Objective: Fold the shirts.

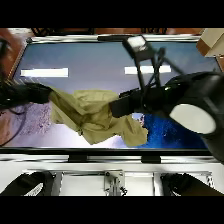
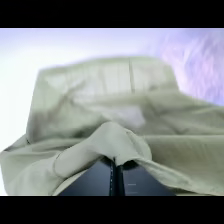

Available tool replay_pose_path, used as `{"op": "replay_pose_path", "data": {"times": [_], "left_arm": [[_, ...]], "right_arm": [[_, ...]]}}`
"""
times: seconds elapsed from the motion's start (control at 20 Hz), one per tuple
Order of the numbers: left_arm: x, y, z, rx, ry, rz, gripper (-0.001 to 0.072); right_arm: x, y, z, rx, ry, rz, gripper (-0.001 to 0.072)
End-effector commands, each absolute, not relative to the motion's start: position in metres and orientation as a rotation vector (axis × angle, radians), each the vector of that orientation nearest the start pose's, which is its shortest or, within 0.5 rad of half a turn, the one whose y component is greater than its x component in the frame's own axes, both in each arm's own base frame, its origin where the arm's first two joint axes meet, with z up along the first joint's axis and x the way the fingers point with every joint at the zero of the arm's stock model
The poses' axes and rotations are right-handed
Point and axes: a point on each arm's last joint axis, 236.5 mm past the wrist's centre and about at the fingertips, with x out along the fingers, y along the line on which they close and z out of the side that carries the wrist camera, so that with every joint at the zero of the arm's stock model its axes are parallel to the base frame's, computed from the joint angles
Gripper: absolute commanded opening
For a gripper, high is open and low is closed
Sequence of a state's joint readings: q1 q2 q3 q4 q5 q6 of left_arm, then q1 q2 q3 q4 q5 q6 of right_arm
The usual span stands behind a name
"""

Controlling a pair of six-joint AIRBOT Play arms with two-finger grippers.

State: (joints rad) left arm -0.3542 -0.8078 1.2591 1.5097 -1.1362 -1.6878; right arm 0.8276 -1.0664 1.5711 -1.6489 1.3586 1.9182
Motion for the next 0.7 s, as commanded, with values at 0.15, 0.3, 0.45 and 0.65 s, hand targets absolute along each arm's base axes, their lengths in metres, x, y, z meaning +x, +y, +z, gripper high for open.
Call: {"op": "replay_pose_path", "data": {"times": [0.15, 0.3, 0.45, 0.65], "left_arm": [[0.293, -0.06, 0.262, 0.069, 0.678, -0.113, 0.0042], [0.287, -0.072, 0.205, 0.041, 0.827, -0.133, 0.0042], [0.278, -0.073, 0.126, 0.07, 0.997, -0.126, 0.0045], [0.27, -0.084, 0.091, 0.047, 1.061, -0.16, 0.0532]], "right_arm": [[0.249, 0.274, 0.239, -0.031, 0.945, 0.614, 0.0057], [0.24, 0.286, 0.211, -0.052, 1.066, 0.631, 0.0057], [0.246, 0.293, 0.171, -0.112, 1.186, 0.588, 0.0058], [0.259, 0.308, 0.138, -0.138, 1.246, 0.565, 0.0058]]}}
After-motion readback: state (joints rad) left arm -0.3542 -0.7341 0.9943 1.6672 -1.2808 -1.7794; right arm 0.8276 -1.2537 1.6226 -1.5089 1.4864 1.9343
